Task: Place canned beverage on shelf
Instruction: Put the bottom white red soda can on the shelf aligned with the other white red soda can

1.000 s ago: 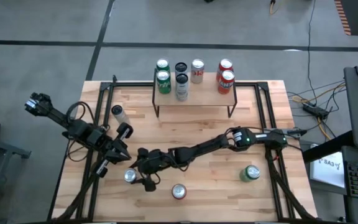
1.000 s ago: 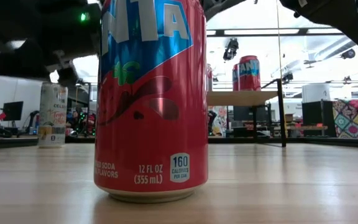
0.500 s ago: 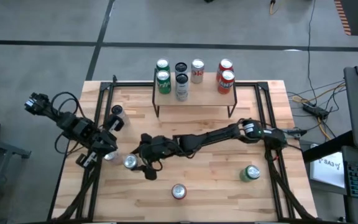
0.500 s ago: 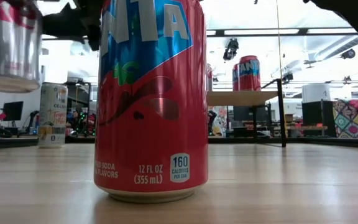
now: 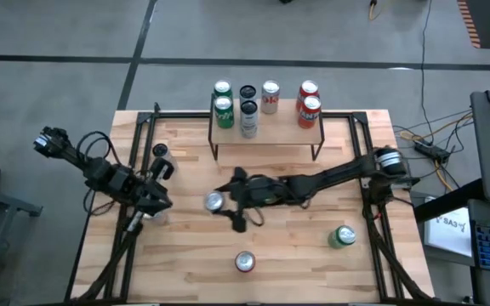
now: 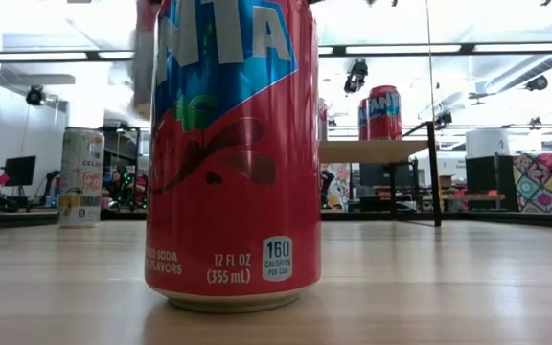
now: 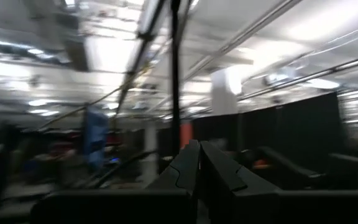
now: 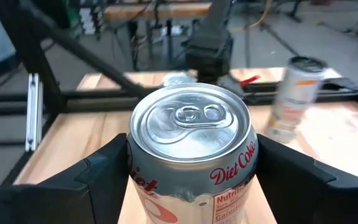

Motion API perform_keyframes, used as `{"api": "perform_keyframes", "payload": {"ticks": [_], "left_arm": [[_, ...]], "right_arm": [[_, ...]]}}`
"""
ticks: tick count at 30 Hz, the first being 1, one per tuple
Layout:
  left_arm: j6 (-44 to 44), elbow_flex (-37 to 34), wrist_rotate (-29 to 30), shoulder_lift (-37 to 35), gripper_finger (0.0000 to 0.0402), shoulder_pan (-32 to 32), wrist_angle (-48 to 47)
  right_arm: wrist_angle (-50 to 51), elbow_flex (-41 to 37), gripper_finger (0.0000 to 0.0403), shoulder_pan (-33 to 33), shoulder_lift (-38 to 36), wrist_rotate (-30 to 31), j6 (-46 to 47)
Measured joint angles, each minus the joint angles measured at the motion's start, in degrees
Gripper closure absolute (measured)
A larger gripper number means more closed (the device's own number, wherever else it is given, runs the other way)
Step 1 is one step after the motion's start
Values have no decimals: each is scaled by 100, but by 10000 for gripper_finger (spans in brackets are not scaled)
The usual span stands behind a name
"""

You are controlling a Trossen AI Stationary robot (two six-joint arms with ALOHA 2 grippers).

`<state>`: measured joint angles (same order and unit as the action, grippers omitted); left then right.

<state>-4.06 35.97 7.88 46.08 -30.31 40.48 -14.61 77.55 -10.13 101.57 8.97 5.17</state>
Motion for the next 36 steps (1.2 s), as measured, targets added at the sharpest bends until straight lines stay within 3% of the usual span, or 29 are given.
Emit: {"api": "perform_keyframes", "payload": {"ticks": [6, 9, 18, 26, 36], "left_arm": [[-545, 0, 1800, 481, 402, 14, 12], [-752, 0, 2275, 805, 402, 142, 4], [-597, -2, 1722, 1568, 402, 1054, -138], [-650, -2, 160, 1822, 402, 2302, -373], [-1047, -4, 52, 1956, 402, 3251, -873]], "right_arm": [[-749, -1395, 114, -15, -962, 504, 280], [-1005, -1928, 114, -37, -1339, 684, 277], [-1058, -2795, 114, -35, -2304, 931, 176], [-346, -2833, 114, 167, -3043, 913, -138], [957, -2503, 114, 767, -3557, 915, 188]]}}
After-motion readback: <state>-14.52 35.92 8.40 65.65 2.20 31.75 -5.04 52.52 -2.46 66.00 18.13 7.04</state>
